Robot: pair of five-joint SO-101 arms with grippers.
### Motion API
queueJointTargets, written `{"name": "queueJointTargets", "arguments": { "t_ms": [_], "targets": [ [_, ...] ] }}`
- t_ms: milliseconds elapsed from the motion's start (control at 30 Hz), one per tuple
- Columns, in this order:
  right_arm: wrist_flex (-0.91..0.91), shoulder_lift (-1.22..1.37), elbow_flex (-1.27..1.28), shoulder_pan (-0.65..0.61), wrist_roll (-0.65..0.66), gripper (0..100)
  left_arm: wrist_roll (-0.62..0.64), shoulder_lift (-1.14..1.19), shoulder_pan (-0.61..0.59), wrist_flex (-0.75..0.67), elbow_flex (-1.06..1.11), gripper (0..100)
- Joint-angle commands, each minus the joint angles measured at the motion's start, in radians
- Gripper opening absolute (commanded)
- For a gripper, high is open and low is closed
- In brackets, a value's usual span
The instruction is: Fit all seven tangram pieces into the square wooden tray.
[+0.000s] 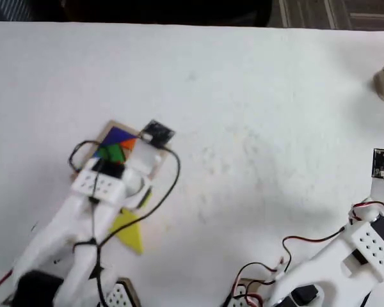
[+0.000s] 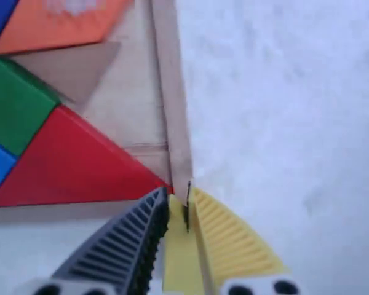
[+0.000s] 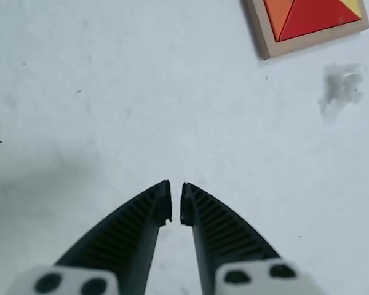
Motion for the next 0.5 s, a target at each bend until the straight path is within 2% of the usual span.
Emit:
{"name": "queueJointTargets", "arguments": {
  "t_ms": [0, 233, 467],
  "targets": [
    [-0.018, -0.018, -0.018, -0.001, 0.014, 3.4, -0.023, -0.122, -0.068, -0.049, 0.058, 7],
    [-0.018, -0.018, -0.018, -0.001, 0.014, 3.4, -0.017, -0.156, -0.101, -0.087, 0.060, 7],
    [-0.018, -0.018, -0.018, 0.004, 0.014, 3.4, -0.014, -0.025, -0.094, -0.087, -0.091, 7]
  ]
}}
